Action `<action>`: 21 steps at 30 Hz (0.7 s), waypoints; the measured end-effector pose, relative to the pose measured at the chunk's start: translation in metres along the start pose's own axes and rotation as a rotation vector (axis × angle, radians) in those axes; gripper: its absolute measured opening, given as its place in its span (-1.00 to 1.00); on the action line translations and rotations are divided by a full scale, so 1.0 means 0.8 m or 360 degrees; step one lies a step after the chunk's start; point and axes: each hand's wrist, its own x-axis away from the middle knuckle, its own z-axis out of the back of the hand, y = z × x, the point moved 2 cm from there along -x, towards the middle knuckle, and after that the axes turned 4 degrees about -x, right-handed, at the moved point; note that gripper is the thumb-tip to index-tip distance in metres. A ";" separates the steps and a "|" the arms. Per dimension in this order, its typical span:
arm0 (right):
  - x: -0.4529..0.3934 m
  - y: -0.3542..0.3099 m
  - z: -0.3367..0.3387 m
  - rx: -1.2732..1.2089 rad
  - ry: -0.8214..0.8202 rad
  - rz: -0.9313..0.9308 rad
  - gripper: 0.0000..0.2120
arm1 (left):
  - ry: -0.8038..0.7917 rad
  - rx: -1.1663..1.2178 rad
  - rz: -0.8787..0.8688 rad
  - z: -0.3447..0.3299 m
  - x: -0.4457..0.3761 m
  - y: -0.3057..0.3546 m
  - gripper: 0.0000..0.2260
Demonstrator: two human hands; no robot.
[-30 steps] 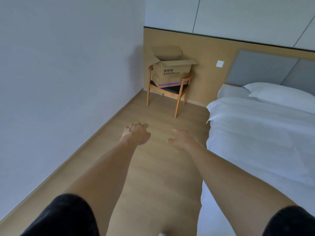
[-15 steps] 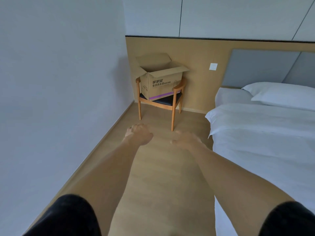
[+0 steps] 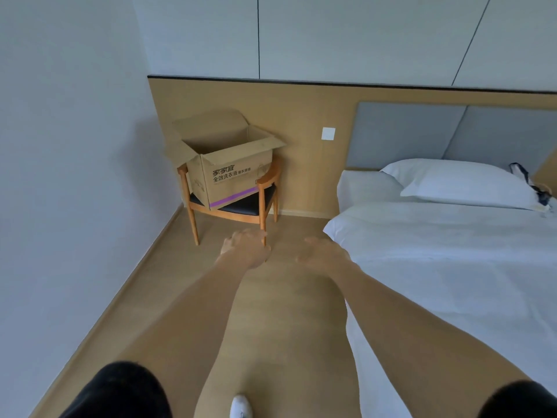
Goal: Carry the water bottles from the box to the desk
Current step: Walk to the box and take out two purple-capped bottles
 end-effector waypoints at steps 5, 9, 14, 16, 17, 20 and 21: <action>-0.101 0.026 0.043 -0.0065 0.0089 -0.0083 -0.54 | -0.0026 0.0050 -0.0114 0.003 -0.141 0.013 -0.72; -0.188 0.031 0.088 -0.0008 0.0191 -0.0199 -0.38 | -0.0014 0.0123 -0.0191 0.024 -0.264 0.018 -0.76; -0.296 0.030 0.135 0.0007 0.0253 -0.0314 -0.44 | 0.0034 0.0175 -0.0294 0.061 -0.399 0.017 -0.61; -0.333 0.025 0.147 0.0018 0.0242 -0.0325 -0.45 | 0.0029 0.0162 -0.0346 0.072 -0.439 0.017 -0.56; -0.351 0.023 0.152 0.0025 0.0229 -0.0332 -0.45 | 0.0025 0.0146 -0.0359 0.074 -0.456 0.017 -0.55; -0.408 0.018 0.167 0.0029 0.0200 -0.0332 -0.43 | 0.0021 0.0123 -0.0360 0.080 -0.507 0.013 -0.56; -0.429 0.015 0.172 0.0026 0.0197 -0.0317 -0.42 | 0.0029 0.0122 -0.0351 0.083 -0.524 0.009 -0.56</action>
